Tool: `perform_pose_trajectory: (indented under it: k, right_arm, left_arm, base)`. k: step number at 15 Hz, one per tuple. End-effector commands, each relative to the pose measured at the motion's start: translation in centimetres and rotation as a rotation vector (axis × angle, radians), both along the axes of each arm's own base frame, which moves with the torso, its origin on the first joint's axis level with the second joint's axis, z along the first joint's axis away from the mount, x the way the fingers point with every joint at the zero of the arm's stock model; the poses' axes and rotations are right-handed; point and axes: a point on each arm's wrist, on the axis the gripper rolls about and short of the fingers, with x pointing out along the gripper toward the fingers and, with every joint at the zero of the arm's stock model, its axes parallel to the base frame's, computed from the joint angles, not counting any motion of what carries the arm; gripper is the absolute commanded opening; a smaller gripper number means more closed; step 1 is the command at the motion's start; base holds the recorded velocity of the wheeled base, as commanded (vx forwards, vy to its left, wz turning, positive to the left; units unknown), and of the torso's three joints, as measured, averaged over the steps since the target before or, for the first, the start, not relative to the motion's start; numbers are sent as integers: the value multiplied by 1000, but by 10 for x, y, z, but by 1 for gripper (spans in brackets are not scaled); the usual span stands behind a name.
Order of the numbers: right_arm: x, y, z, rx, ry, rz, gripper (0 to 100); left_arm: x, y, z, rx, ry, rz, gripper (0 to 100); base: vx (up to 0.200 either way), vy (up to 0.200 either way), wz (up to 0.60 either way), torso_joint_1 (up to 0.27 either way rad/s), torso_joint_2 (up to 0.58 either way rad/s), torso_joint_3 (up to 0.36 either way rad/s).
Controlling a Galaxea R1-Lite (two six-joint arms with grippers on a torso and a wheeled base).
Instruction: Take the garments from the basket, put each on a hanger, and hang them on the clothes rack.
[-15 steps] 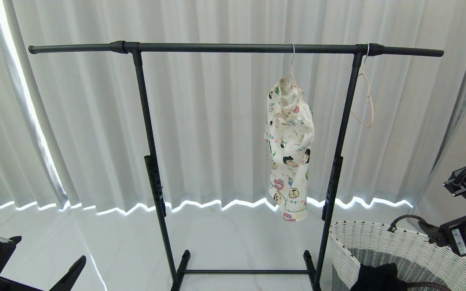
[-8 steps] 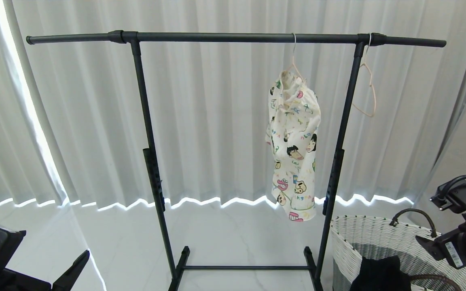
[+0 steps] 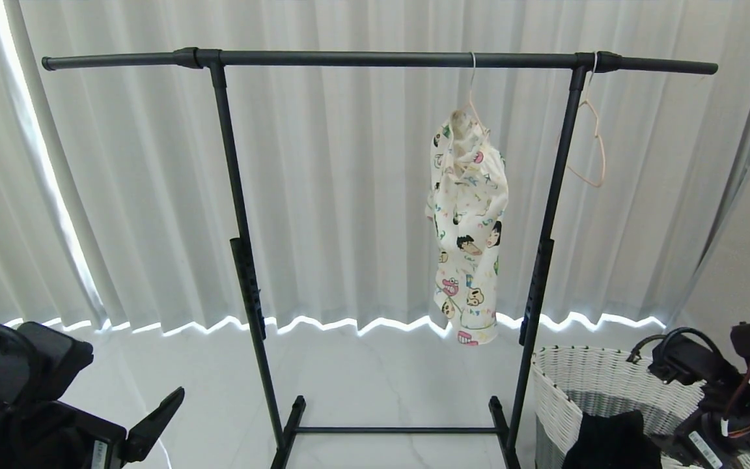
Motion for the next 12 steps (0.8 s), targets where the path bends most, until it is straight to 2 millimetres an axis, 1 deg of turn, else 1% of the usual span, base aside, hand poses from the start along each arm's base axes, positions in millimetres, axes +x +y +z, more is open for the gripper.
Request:
perform_pose_trajectory:
  k: [1, 2, 3, 7, 9, 12]
  right_arm:
    - [10, 0, -23, -31, 110, 9, 100]
    - [21, -1, -37, -39, 136, -2, 100]
    - [28, -3, -46, -45, 145, -12, 100]
    - [55, -12, -75, -105, 119, 16, 100]
    - [62, -22, -84, -151, 119, 37, 100]
    - [66, -23, -88, -125, 120, 55, 100]
  left_arm:
    - [7, -4, -3, 7, 32, -12, 100]
    - [8, -4, -2, 5, 31, -11, 100]
    - [8, -4, -2, 4, 31, -11, 100]
    - [8, -4, -1, 1, 26, -10, 100]
    - [7, -4, -3, 5, 35, -12, 100]
    - [7, -6, -3, 10, 36, -34, 100]
  base:
    - [0, 0, 0, 0, 0, 0]
    - [0, 0, 0, 0, 0, 0]
    - [0, 0, 0, 0, 0, 0]
    - [0, 0, 0, 0, 0, 0]
    - [0, 0, 0, 0, 0, 0]
    - [0, 0, 0, 0, 0, 0]
